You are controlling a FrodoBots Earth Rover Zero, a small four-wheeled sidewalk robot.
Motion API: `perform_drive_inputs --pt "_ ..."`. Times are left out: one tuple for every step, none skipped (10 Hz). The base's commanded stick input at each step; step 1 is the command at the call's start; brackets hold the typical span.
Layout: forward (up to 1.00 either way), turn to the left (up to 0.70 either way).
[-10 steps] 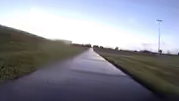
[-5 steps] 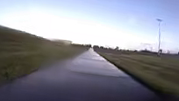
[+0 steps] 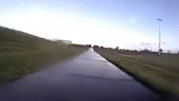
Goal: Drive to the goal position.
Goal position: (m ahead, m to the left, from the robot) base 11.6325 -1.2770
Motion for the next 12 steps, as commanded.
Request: perform_drive_inputs --pt "0.45 0.0" --pt "0.45 0.0" --pt "0.45 0.0" --pt "0.45 0.0" --pt "0.45 0.0" --pt "0.45 0.0" --pt "0.45 0.0" --pt "0.45 0.0" --pt "0.45 0.0" --pt "0.45 0.0" --pt "0.45 0.0" --pt "0.45 0.0"
